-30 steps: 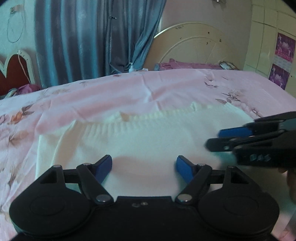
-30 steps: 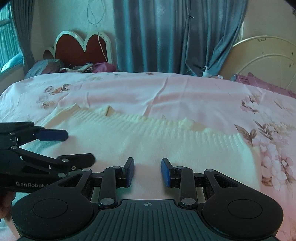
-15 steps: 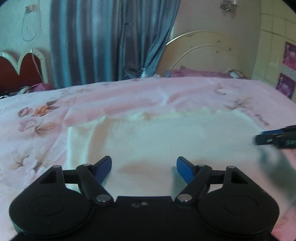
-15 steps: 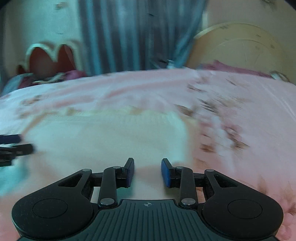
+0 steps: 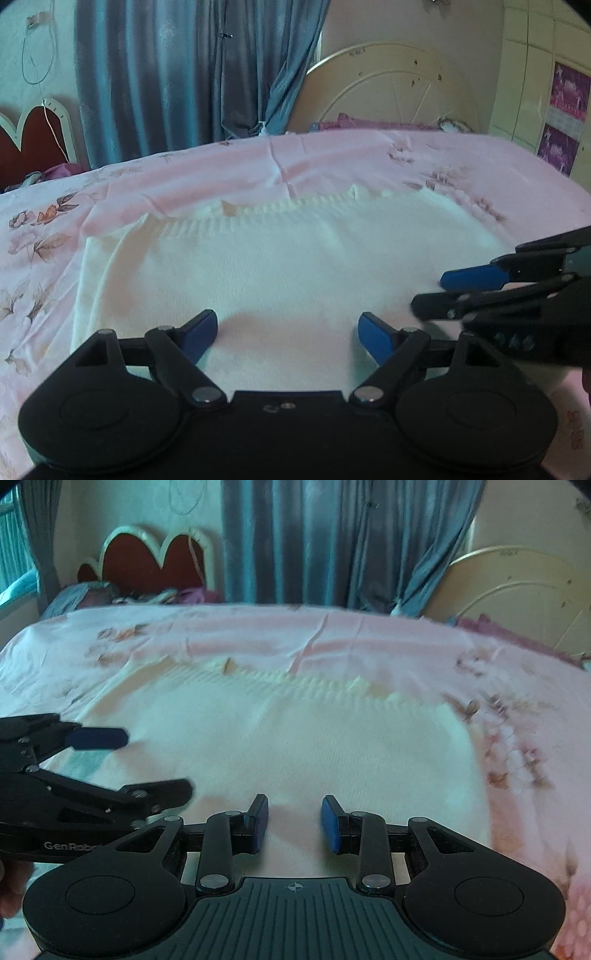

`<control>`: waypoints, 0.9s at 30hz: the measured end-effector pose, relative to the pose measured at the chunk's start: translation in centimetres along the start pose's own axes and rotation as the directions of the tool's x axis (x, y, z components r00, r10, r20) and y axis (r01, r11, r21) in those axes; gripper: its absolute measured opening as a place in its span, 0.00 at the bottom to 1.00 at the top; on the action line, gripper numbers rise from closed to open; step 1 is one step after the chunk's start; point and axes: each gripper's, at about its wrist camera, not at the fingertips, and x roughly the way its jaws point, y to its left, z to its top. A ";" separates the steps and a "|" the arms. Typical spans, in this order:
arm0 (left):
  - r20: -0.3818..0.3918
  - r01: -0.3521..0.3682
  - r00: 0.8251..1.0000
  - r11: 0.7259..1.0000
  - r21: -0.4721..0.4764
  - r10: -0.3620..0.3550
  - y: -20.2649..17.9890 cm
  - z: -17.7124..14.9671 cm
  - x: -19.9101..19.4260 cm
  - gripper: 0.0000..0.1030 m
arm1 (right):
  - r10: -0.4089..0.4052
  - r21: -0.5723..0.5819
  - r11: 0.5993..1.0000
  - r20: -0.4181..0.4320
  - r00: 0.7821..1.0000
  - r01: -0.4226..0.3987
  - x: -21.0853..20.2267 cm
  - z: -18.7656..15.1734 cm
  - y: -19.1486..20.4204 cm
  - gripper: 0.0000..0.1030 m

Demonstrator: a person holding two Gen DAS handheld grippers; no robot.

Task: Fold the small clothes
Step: 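Smooth the folded sweater flat with both open grippers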

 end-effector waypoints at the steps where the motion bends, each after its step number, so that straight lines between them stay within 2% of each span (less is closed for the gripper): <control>1: -0.009 -0.017 1.000 1.000 0.013 0.018 -0.3 -0.2 0.0 0.79 | -0.011 -0.013 1.000 -0.007 1.000 0.011 0.0 -0.3 0.2 0.31; 4: -0.011 -0.036 0.999 0.999 0.019 0.036 0.1 -1.2 -1.0 0.79 | -0.021 0.001 1.000 -0.032 0.999 0.021 -0.8 -0.8 -0.4 0.31; 9: -0.019 -0.071 0.997 0.997 -0.010 0.071 2.7 -4.0 -3.4 0.81 | -0.070 -0.017 0.997 -0.034 0.997 0.069 -3.3 -4.3 -1.3 0.31; 12: -0.008 -0.079 0.997 0.994 -0.075 0.079 4.6 -5.2 -4.9 0.80 | -0.106 0.067 0.992 -0.048 0.993 0.109 -4.6 -4.5 -1.9 0.31; 14: 0.005 -0.091 0.996 0.988 -0.122 0.092 4.7 -5.1 -5.9 0.77 | -0.061 0.107 0.992 -0.001 0.998 0.060 -5.9 -4.1 -0.8 0.31; 15: 0.014 -0.073 0.997 0.988 -0.135 0.076 4.2 -5.0 -6.3 0.75 | -0.026 0.102 0.995 0.017 1.000 0.024 -6.3 -4.0 0.2 0.31; 18: 0.050 -0.026 0.998 0.995 -0.093 0.030 1.4 -4.5 -7.1 0.75 | 0.074 0.055 0.996 0.006 0.997 -0.074 -5.9 -4.3 3.3 0.31; 21: 0.001 -0.028 1.000 0.997 -0.073 0.028 -0.6 -4.7 -6.2 0.59 | 0.084 0.046 0.996 -0.032 0.996 -0.083 -4.7 -5.2 4.7 0.29; 22: -0.023 -0.030 0.999 0.996 -0.081 0.028 -0.8 -4.9 -5.8 0.63 | 0.090 0.057 0.994 -0.028 0.996 -0.088 -4.7 -5.5 4.6 0.29; 24: -0.020 -0.031 0.999 0.996 -0.083 0.030 -0.9 -5.4 -5.7 0.65 | 0.103 0.049 0.994 -0.031 0.994 -0.101 -5.0 -5.7 4.4 0.29; 27: -0.021 -0.076 0.997 0.995 -0.060 0.075 -0.5 -5.9 -6.2 0.74 | 0.055 0.062 0.997 -0.025 0.998 -0.053 -5.9 -6.2 2.6 0.28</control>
